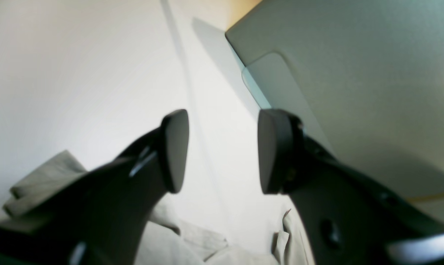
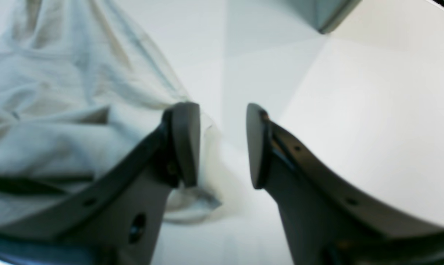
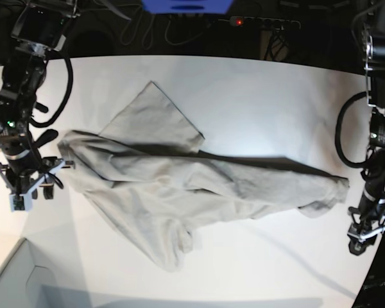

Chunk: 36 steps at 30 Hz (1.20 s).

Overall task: Layout the t-shirt on the table in an organized manner, then fold the t-shirt properly
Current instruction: 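Release the shirt with the right gripper and move it to another edge, then grasp a shirt corner with the right gripper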

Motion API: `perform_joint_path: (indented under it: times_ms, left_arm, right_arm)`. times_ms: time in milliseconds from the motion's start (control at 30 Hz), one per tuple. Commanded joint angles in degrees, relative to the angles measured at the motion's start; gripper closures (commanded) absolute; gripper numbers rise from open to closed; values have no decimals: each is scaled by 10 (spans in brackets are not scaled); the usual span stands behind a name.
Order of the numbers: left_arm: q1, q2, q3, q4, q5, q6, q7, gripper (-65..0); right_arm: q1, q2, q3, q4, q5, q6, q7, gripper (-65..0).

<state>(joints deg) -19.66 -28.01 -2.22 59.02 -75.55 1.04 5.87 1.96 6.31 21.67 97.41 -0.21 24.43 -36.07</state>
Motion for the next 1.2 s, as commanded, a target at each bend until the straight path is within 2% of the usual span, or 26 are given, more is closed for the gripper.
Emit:
perform_joint_path:
  times_ms: [0,200,367,467,600,733,967,1167]
  left_arm:
    - [-2,-13,-5,12,-3,-11,-9,-293]
    - [48,-13,-12,12,-4,-11,-10,-293]
    - [121,-11,-64,12,-3,-12,-10,-293]
    - [156,-12,-89,12,-1,-12,-9,-293]
    - [199,-12,-118,13,-2,-12,-9,-293]
    - [225,-11,-124,13,-3,-13,-9,-295]
    - [255,-12,-120,13,-4,-13,-9,-299]
    - [277,-11,-121,13,-3,-13,-9,-299]
  right_arm:
    - [4,5,0,13,3,10,11,-230]
    - [-60,1,-2,56,3,10,15,-232]
    - [-136,-46,-5,118,3,11,15,-233]
    - [-177,-65,-40,127,3,11,16,-229]
    - [-220,-64,-121,125,3,11,17,-233]
    - [-224,-54,-193,108,3,11,16,-240]
    - [-191,-38,-229,18,3,11,15,-362]
    - [-165,-31,-252,-65,3,11,16,-363]
